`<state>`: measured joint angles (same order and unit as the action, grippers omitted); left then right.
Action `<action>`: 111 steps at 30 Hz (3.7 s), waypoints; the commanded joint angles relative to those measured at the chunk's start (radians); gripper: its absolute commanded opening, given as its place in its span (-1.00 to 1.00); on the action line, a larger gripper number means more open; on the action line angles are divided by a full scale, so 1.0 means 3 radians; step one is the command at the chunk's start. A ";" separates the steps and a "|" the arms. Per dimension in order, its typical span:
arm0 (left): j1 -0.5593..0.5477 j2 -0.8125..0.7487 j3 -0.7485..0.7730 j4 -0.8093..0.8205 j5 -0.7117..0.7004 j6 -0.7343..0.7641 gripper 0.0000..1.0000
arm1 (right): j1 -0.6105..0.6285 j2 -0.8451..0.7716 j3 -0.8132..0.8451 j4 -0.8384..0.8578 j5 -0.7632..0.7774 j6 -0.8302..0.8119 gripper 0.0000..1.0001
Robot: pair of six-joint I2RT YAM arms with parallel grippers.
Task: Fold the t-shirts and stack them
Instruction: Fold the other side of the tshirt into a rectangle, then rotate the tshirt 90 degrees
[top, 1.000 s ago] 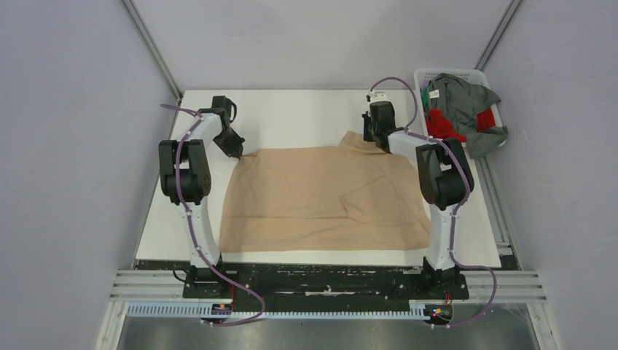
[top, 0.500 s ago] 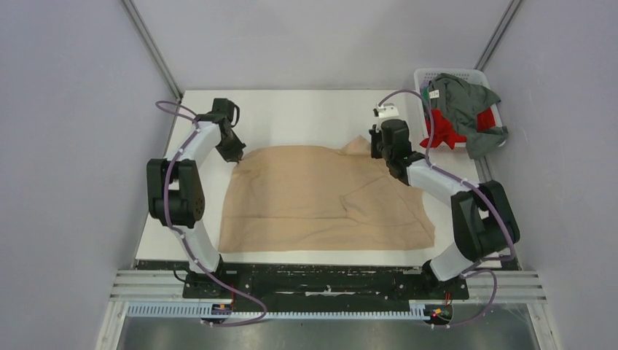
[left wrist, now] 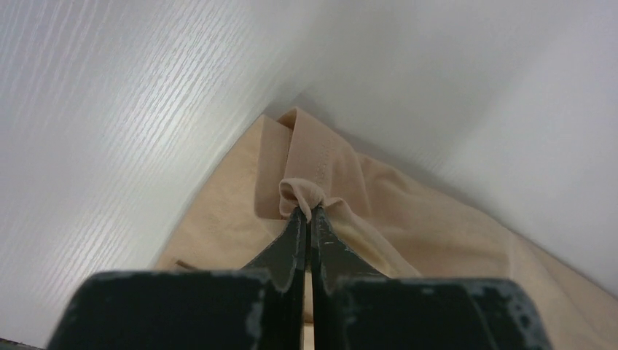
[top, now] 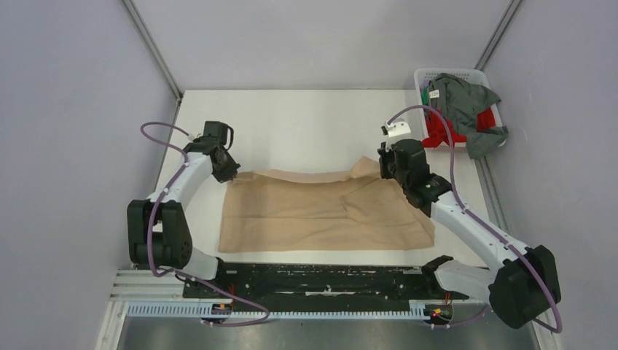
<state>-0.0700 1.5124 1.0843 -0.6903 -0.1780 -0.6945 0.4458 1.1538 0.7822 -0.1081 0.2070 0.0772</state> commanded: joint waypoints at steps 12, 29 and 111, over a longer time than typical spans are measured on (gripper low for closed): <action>-0.0022 -0.0714 -0.0731 0.0331 -0.0131 -0.0071 -0.91 | 0.0440 -0.0733 -0.0273 -0.1184 0.0232 -0.0003 -1.00; -0.0022 -0.1488 -0.0803 -0.0350 -0.1008 -0.0751 0.99 | 0.0648 -0.0639 -0.0463 -0.1903 -0.1761 -0.0070 0.10; -0.0848 -0.0304 -0.0965 0.0128 0.0487 -0.0214 0.99 | -0.0262 0.1269 -0.0689 0.0705 -0.0716 0.1006 0.96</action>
<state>-0.2859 1.4689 0.8181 -0.6182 -0.0086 -0.7174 0.4160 1.3769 0.5053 0.1402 -0.0925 0.4431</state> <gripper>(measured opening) 0.993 0.979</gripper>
